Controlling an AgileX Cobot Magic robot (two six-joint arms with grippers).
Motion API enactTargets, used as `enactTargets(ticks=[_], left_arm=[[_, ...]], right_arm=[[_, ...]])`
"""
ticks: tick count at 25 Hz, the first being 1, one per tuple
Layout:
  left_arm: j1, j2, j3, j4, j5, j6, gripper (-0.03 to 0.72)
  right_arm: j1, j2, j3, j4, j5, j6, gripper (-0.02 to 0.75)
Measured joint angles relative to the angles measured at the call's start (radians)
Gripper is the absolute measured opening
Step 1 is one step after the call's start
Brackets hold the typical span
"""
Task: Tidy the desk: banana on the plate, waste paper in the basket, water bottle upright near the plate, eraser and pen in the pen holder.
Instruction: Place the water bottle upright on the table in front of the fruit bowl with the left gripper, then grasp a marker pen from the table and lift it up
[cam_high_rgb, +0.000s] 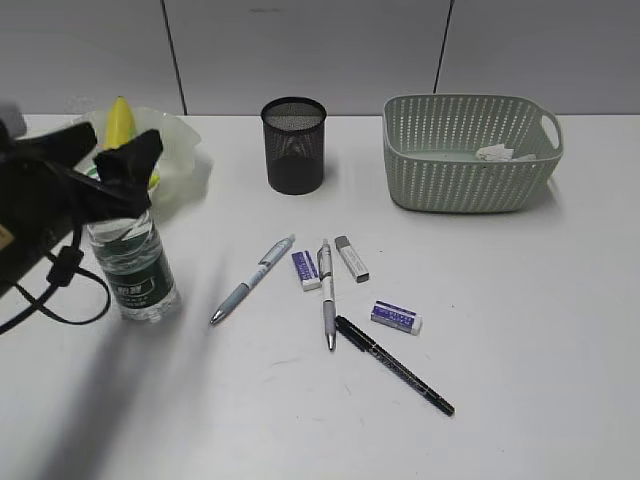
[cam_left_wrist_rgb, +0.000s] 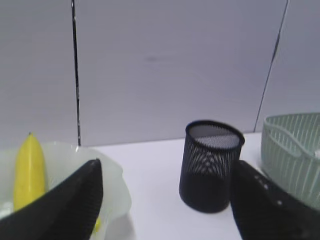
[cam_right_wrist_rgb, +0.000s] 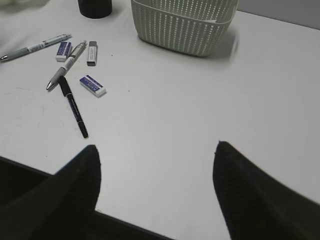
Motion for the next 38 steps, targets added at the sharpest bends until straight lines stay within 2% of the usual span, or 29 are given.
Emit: enactTargets(ticks=[4,7,12,17,24,29,38], left_arm=[[0.000,-0.142,0.001,-0.024,0.053,0.007,0.591],[0.000,-0.306,-0.004,-0.030,0.277,0.045,0.591],[0.000,-0.589,-0.082,-0.028,0.930,0.103,0.589],[0.000,-0.834,-0.195,0.008,1.537,0.113,0.588],[0.000,-1.122,-0.227,0.088,2.134,0.114,0.587],[0.000,-1.274,-0.227,0.094,2.346,0.099,0.584],[0.000,-1.540,-0.186,0.100,2.351,0.064,0.581]], right_arm=[[0.000,0.000,0.000,-0.001,0.000,0.000,0.552],[0.000,0.000,0.000,-0.001,0.000,0.000,0.552],[0.000,0.000,0.000,-0.001,0.000,0.000,0.552],[0.000,0.000,0.000,-0.001,0.000,0.000,0.552],[0.000,0.000,0.000,-0.001,0.000,0.000,0.552],[0.000,0.000,0.000,-0.002,-0.001,0.000,0.552],[0.000,0.006,0.000,-0.001,-0.003,0.000,0.552]])
